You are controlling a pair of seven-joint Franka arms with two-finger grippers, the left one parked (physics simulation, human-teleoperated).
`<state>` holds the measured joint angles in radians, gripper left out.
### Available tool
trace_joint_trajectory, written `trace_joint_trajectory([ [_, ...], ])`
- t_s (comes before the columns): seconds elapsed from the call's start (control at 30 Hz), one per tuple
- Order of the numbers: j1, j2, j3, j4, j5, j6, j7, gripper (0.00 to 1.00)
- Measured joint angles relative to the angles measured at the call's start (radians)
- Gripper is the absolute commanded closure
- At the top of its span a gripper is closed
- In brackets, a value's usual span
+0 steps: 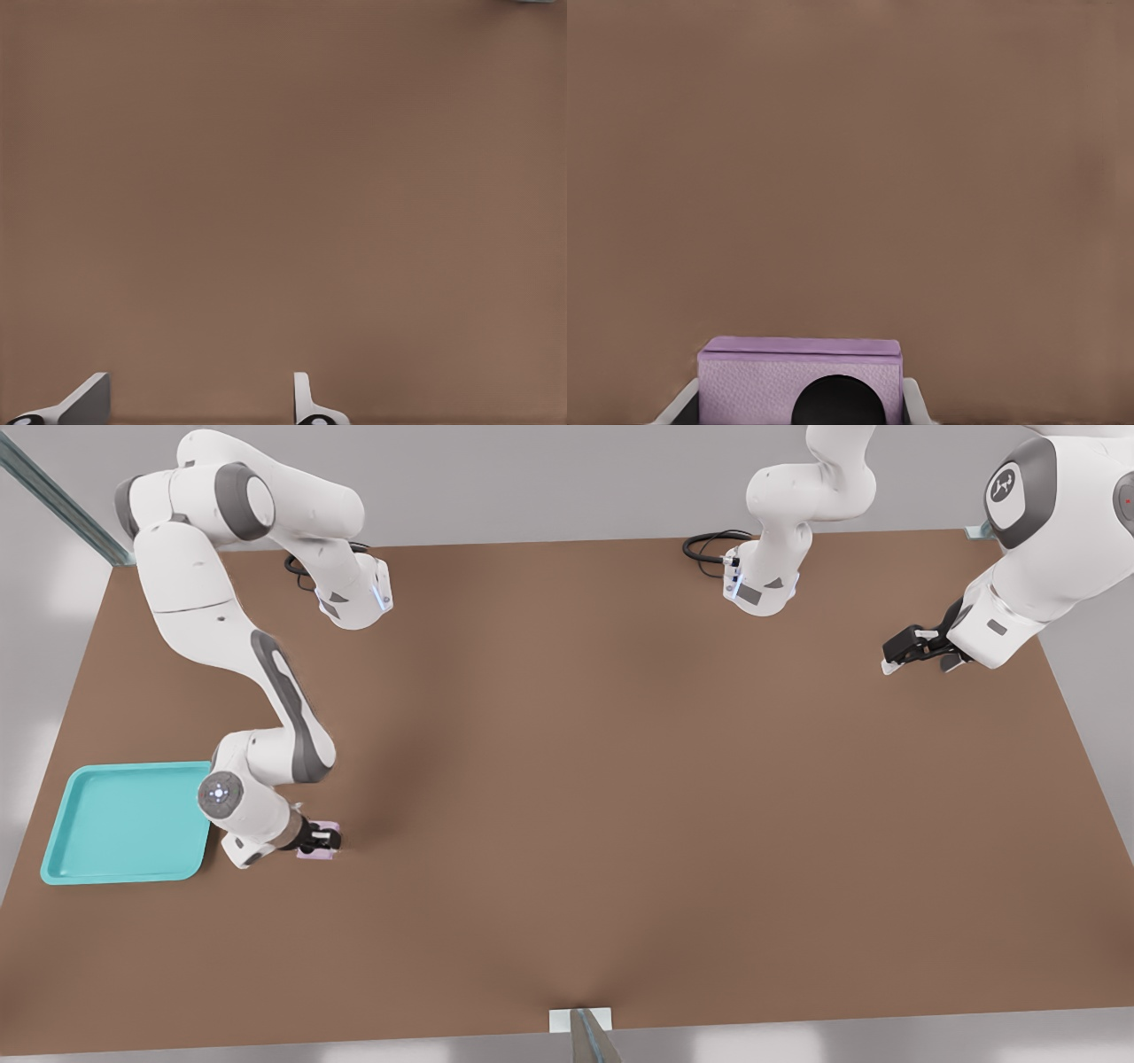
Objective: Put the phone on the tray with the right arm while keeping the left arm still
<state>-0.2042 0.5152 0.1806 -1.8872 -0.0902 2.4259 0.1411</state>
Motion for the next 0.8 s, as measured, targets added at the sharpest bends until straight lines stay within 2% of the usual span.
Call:
trace_joint_trajectory([
  [0.27,-0.415,-0.024,0.012,0.000,0.003,-0.106,-0.186,0.24],
  [0.43,-0.529,0.083,0.005,0.103,0.004,-0.134,-0.328,0.23],
  [0.47,-0.534,0.103,0.004,0.121,0.003,-0.138,-0.352,0.00],
  [0.63,-0.536,0.119,0.016,0.165,0.004,-0.155,-0.453,0.00],
  [0.67,-0.535,0.117,0.041,0.241,0.008,-0.183,-0.470,0.00],
  [0.73,-0.521,0.077,0.141,0.373,0.006,-0.256,-0.494,0.00],
  [0.77,-0.511,0.041,0.214,0.397,-0.010,-0.289,-0.499,0.00],
  [0.8,-0.504,0.001,0.323,0.410,-0.046,-0.321,-0.493,0.00],
])
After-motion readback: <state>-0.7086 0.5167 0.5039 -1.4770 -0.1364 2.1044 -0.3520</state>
